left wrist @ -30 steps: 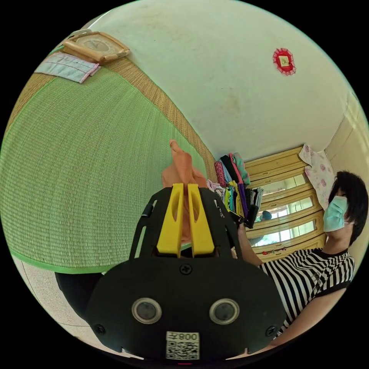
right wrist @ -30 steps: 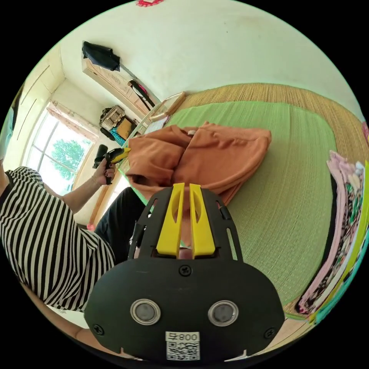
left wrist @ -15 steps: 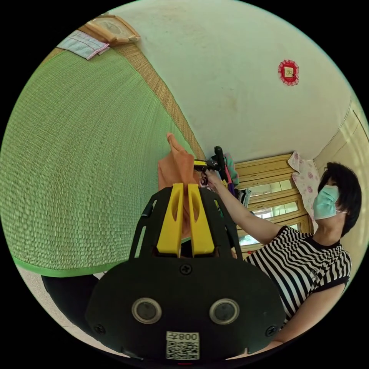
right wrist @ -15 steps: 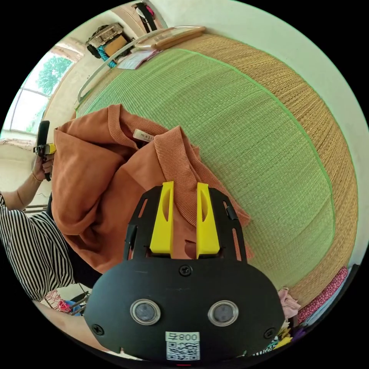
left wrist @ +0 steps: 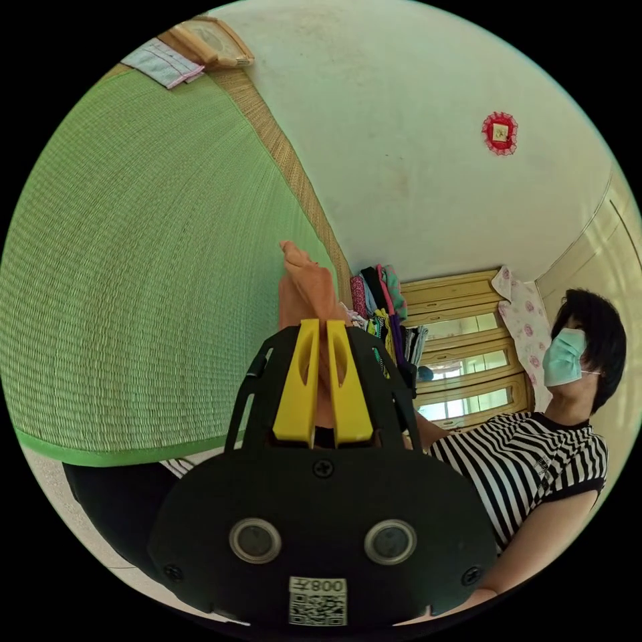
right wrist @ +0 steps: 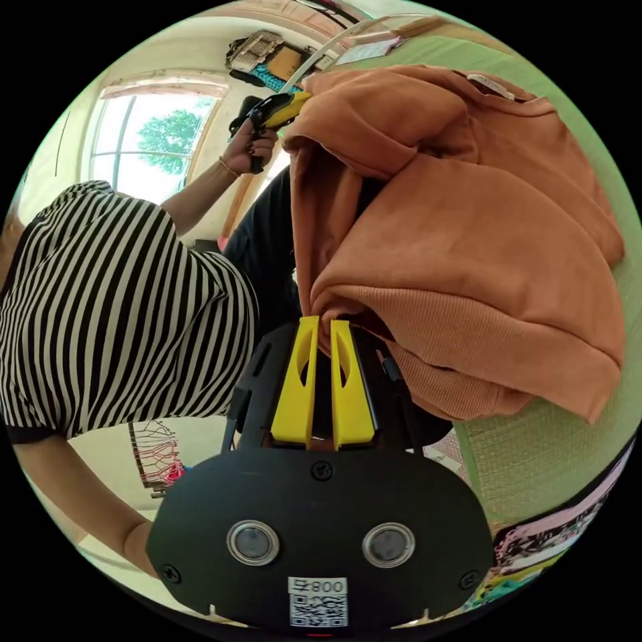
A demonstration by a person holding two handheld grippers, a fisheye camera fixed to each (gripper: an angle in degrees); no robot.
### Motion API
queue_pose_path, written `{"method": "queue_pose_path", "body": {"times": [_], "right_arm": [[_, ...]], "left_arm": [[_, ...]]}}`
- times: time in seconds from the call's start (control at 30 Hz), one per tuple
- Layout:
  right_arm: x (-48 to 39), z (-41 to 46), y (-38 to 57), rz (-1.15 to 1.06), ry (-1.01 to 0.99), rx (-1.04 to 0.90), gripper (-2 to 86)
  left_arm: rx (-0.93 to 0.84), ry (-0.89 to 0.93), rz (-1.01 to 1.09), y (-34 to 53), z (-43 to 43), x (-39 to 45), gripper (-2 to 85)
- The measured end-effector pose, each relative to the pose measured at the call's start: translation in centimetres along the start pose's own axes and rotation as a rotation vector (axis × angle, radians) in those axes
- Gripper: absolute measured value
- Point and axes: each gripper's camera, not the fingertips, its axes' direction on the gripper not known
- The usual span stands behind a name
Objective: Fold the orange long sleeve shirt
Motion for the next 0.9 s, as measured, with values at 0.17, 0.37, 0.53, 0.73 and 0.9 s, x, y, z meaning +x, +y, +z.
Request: {"method": "queue_pose_path", "body": {"times": [0.17,0.37,0.53,0.73,0.9], "right_arm": [[5.8,-8.9,6.2,0.213,0.118,0.256,1.9],[15.7,-16.3,4.1,0.322,0.328,0.477,7.0],[25.3,-12.4,-3.0,0.441,0.467,0.284,7.6],[27.9,-11.6,2.0,0.492,0.376,0.391,7.2],[30.2,-10.4,7.6,0.533,0.261,0.509,6.4]], "left_arm": [[0.011,-0.010,0.009,0.5,-1.7,-2.4,1.7],[0.015,0.027,-0.027,1.2,-2.9,-5.8,1.7],[0.010,0.017,-0.026,1.4,-4.1,-7.0,1.7],[0.000,0.033,-0.037,1.7,-5.9,-9.1,1.7],[0.006,0.053,-0.025,2.1,-7.3,-9.6,1.7]]}}
